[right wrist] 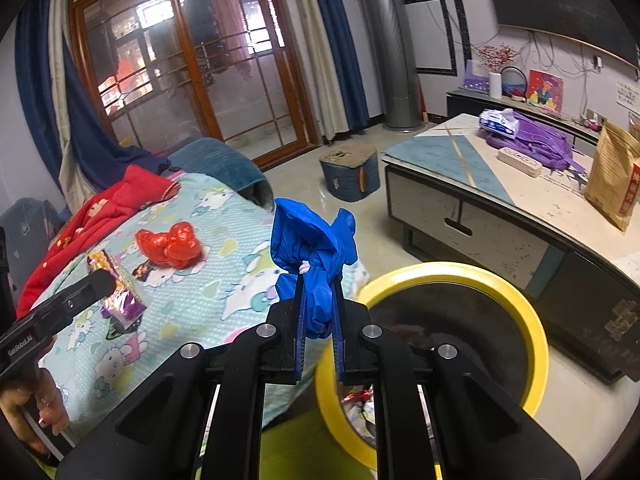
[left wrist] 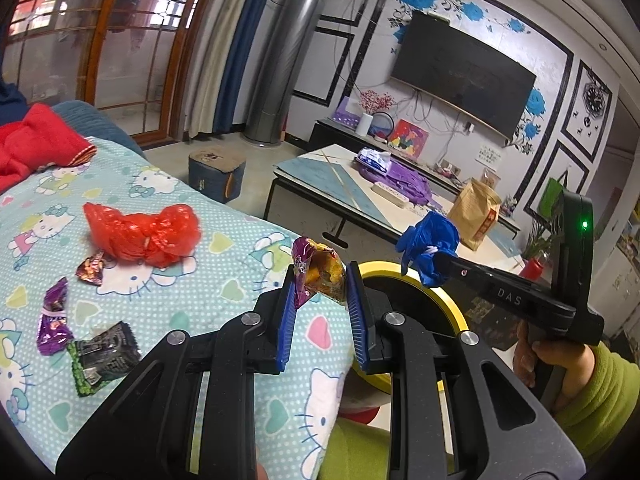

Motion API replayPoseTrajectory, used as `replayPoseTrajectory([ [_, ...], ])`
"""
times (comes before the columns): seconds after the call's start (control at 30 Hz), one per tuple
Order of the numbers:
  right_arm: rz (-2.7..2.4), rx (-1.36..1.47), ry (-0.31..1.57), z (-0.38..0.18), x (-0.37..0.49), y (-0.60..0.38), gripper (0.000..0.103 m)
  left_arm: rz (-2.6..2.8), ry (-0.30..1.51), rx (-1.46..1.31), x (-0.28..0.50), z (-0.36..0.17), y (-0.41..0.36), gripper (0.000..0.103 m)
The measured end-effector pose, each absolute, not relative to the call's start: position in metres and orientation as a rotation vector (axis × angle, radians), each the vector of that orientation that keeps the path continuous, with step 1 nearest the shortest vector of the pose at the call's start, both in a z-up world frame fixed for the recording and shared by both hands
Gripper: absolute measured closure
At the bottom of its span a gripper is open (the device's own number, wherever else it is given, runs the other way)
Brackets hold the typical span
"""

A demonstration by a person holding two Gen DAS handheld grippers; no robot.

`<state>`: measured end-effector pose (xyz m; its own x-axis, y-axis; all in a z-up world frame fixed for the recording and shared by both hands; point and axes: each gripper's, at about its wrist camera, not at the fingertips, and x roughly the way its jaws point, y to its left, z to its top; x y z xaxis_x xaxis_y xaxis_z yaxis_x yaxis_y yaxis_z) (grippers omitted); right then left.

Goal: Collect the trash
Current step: 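Carry the snack wrapper in left tool over the bin while right tool carries the blue bag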

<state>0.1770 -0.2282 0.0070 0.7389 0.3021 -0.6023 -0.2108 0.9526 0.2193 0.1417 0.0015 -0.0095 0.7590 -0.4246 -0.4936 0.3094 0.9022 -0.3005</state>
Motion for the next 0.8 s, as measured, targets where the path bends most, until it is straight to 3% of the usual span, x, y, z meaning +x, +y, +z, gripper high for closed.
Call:
replayPoseTrajectory([
  [0.8,0.142,0.194,0.775,-0.030,0.182,-0.298,0.092,-0.524,0.677,-0.042,0.153,-0.037,-0.084,0.085],
])
